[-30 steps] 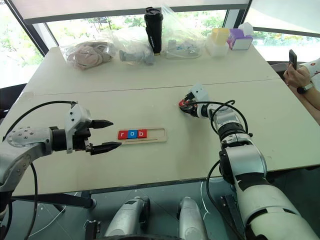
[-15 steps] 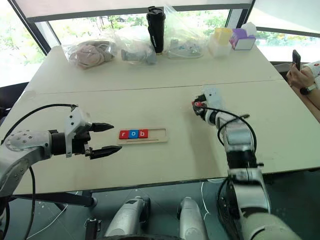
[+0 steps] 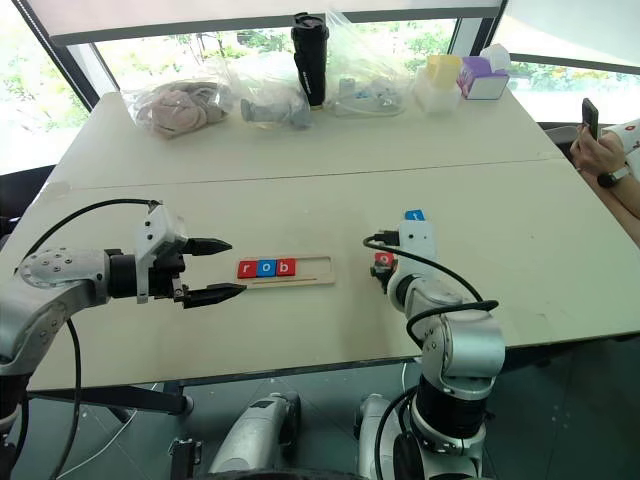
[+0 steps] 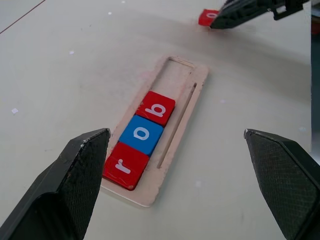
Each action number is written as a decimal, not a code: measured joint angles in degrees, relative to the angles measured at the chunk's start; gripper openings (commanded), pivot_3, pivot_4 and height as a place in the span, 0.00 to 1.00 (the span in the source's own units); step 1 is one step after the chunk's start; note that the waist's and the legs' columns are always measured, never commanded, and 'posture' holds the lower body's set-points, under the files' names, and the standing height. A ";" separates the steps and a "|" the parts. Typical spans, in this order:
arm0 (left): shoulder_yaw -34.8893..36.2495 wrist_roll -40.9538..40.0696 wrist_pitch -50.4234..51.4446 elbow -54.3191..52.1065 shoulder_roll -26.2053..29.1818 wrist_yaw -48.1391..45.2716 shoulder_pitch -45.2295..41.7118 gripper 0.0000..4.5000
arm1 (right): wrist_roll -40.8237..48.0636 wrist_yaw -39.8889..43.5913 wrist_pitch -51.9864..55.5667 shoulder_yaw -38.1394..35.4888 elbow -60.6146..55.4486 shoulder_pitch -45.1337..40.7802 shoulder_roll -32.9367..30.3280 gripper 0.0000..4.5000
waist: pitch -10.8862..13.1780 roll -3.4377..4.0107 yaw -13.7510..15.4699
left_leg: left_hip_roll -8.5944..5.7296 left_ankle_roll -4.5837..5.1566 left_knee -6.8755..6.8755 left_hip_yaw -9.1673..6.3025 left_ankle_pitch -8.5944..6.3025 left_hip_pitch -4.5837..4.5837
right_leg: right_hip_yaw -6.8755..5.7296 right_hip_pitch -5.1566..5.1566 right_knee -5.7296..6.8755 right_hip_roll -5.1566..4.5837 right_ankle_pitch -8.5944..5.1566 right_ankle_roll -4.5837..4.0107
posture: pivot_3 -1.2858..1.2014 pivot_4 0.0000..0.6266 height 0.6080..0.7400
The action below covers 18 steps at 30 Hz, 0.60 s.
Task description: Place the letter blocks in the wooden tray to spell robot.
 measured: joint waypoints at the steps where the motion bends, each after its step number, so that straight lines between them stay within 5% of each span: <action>1: -0.14 0.15 -0.08 0.02 0.00 -0.11 -0.11 1.00 | 0.00 -0.10 0.02 -0.01 -0.06 -0.02 0.01 0.37 | 0.00 0.00 -0.03 | 0.00 0.00 0.00 0.01 0.00 0.01 | 0.00 0.00 0.00 0.00 0.00 0.00 | 0.52 0.24 1.00; 7: -0.67 0.61 -0.20 0.01 -0.11 -0.71 -0.13 1.00 | 1.10 0.26 0.04 -0.76 -0.14 0.16 0.95 0.99 | 0.00 -0.01 0.03 | 0.06 -0.01 0.02 -0.07 -0.01 0.08 | -0.06 0.08 0.03 0.04 -0.01 -0.01 | 0.52 0.24 1.00; 10: -0.67 0.62 -0.15 -0.03 -0.10 -0.77 -0.10 1.00 | 4.36 4.28 -0.21 0.83 -0.65 0.05 -4.76 0.99 | 0.01 0.01 0.16 | 0.03 -0.05 0.04 -0.07 -0.03 0.06 | -0.06 0.10 -0.06 -0.03 -0.01 -0.02 | 0.52 0.24 1.00; 12: -0.66 0.56 0.04 -0.08 0.18 -1.06 -0.04 1.00 | 8.31 11.34 -4.26 3.44 -3.31 0.57 -16.83 0.99 | 0.04 0.06 0.27 | -0.04 -0.07 0.06 -0.05 -0.05 -0.01 | -0.07 0.14 -0.19 -0.11 -0.02 0.00 | 0.52 0.24 1.00; 15: -0.47 0.13 0.11 -0.07 0.68 -2.34 -0.17 1.00 | 12.25 25.02 -20.33 4.25 -3.55 4.39 -33.00 0.99 | 0.04 -0.02 0.23 | -0.05 0.08 0.05 0.00 -0.10 0.00 | -0.09 0.25 -0.34 -0.12 -0.22 0.33 | 0.52 0.24 1.00; 18: -0.48 -0.48 0.15 -0.08 1.45 -3.72 -0.52 1.00 | 14.74 38.72 -38.75 4.32 2.87 8.80 -41.36 0.99 | 0.03 -0.06 0.01 | 0.01 0.14 0.02 0.01 -0.11 0.06 | -0.11 0.27 -0.32 -0.10 -0.24 0.36 | 0.52 0.24 1.00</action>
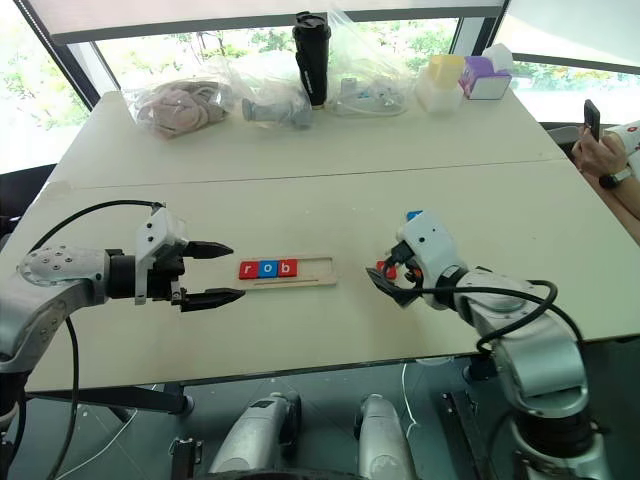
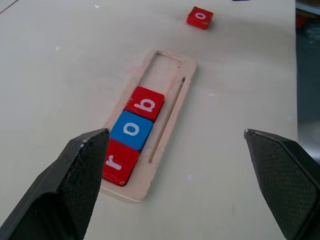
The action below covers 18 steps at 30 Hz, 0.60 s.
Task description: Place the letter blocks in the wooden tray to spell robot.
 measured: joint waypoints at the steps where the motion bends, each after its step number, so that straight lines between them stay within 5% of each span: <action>1: 0.00 -0.16 0.00 0.00 0.20 -0.41 -0.06 1.00 | 0.71 3.64 -5.08 0.04 3.80 0.77 -1.38 0.99 | 0.00 0.00 -0.05 | 0.02 0.00 0.02 0.01 0.00 0.01 | 0.00 0.00 0.01 0.02 0.00 -0.01 | 0.52 0.24 1.00; 11: -0.08 -0.45 0.67 -1.31 0.34 -0.57 0.04 1.00 | -2.57 18.97 -35.49 5.40 41.02 -10.46 -3.73 0.99 | 0.01 -0.01 0.17 | 0.01 0.02 0.20 0.02 0.02 0.01 | 0.01 0.03 0.08 0.01 0.19 -0.30 | 0.52 0.24 1.00; 18: 0.76 -1.15 1.50 -2.56 0.40 0.36 1.26 1.00 | -5.91 24.48 -45.74 9.64 55.03 -15.61 -2.97 0.99 | 0.01 -0.02 0.29 | 0.00 0.04 0.18 0.02 0.03 0.01 | 0.01 0.03 0.14 0.02 0.19 -0.25 | 0.52 0.24 1.00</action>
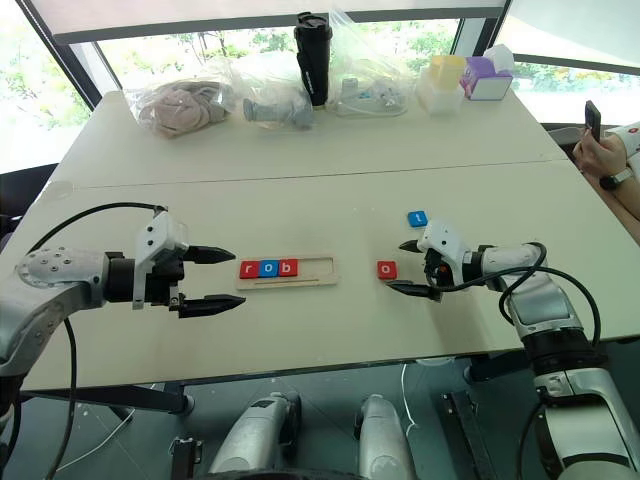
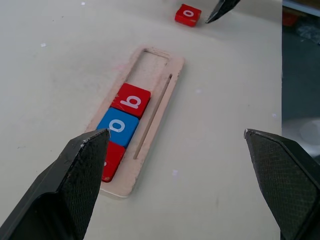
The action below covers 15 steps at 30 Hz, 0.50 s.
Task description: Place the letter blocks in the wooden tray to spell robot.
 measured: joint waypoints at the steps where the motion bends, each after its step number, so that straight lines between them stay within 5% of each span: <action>1: 0.34 -0.12 0.00 -0.17 0.08 0.08 0.18 1.00 | -0.18 0.92 -0.91 0.39 1.16 -0.32 0.31 0.99 | 0.00 0.00 -0.03 | 0.00 0.00 0.01 0.00 0.00 0.01 | 0.00 0.01 0.02 0.00 0.00 0.00 | 0.52 0.24 1.00; 5: 0.81 -0.33 0.08 -0.52 0.25 0.35 1.41 1.00 | -0.72 2.75 -3.43 1.33 4.98 -2.65 1.15 0.80 | 0.00 0.00 -0.11 | 0.01 0.00 0.04 -0.01 0.00 0.05 | 0.00 0.03 0.06 0.02 0.00 -0.01 | 0.52 0.24 1.00; 10: 1.08 -0.37 0.14 -1.02 0.55 0.92 2.08 1.00 | -1.09 4.07 -5.04 1.53 7.54 -4.28 1.96 0.25 | 0.00 0.00 -0.10 | 0.01 -0.01 0.04 -0.01 0.01 0.06 | 0.01 0.03 0.07 0.02 0.01 -0.02 | 0.52 0.24 1.00; 15: 2.20 -0.34 0.05 -1.01 1.29 1.03 3.76 1.00 | -1.11 4.32 -3.95 1.55 6.95 -4.44 2.01 0.25 | 0.00 0.00 -0.10 | 0.01 -0.01 0.04 -0.01 0.00 0.06 | 0.01 0.03 0.08 0.02 0.01 -0.02 | 0.52 0.24 1.00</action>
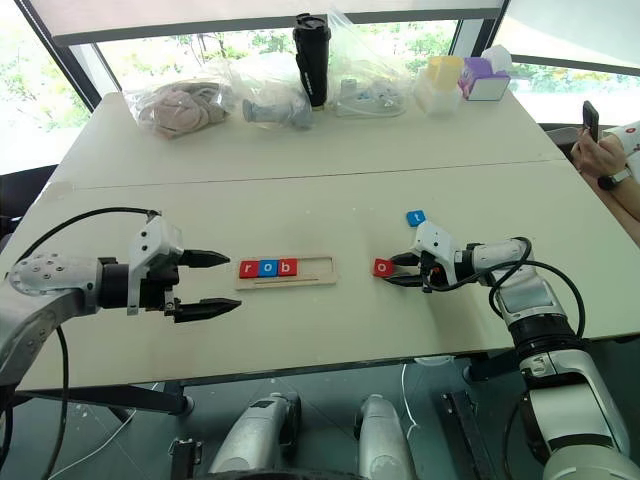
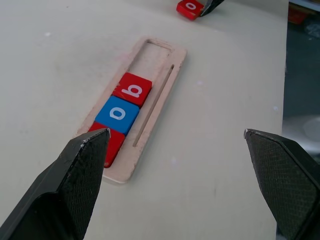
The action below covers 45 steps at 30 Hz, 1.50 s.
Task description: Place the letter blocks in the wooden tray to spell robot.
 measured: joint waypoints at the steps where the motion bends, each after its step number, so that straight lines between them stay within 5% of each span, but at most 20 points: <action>1: 0.33 0.03 -0.06 0.02 0.32 -0.03 0.21 1.00 | 0.05 0.00 0.99 0.01 -0.68 -0.26 0.19 0.25 | 0.00 0.00 0.00 | 0.00 0.00 0.00 0.00 0.00 0.00 | 0.00 -0.01 0.00 0.00 0.00 0.00 | 0.52 0.24 1.00; 9: 0.57 1.22 -1.19 2.19 1.08 -0.68 0.37 1.00 | -0.51 -0.17 6.56 4.45 -8.21 -8.41 7.26 0.25 | 0.01 0.01 -0.14 | 0.02 -0.01 -0.04 -0.02 0.00 0.01 | 0.01 -0.07 0.08 0.04 0.01 -0.01 | 0.52 0.24 1.00; 19: 0.44 2.09 -1.44 1.73 -0.43 1.18 1.12 1.00 | -8.55 -5.28 3.16 12.49 4.53 -15.04 17.95 0.25 | 0.00 0.01 -0.06 | -0.06 -0.05 -0.03 -0.06 0.03 -0.01 | 0.03 -0.05 0.07 0.05 0.10 0.15 | 0.52 0.24 1.00; 37: 0.24 1.86 -1.16 0.47 -1.62 3.98 1.67 1.00 | -9.90 -1.36 2.74 12.70 4.40 -15.73 17.81 0.25 | 0.00 0.01 -0.21 | -0.06 -0.09 -0.05 -0.07 0.05 0.04 | 0.03 -0.07 0.19 0.11 0.11 0.16 | 0.52 0.24 1.00; 45: 0.19 1.89 -1.20 0.41 -2.41 4.44 1.72 1.00 | -10.98 -5.48 9.84 12.08 -6.49 -12.54 15.88 0.25 | 0.00 0.01 0.02 | -0.04 -0.10 -0.06 -0.09 0.05 0.02 | 0.03 -0.08 0.18 0.10 0.10 0.17 | 0.52 0.24 1.00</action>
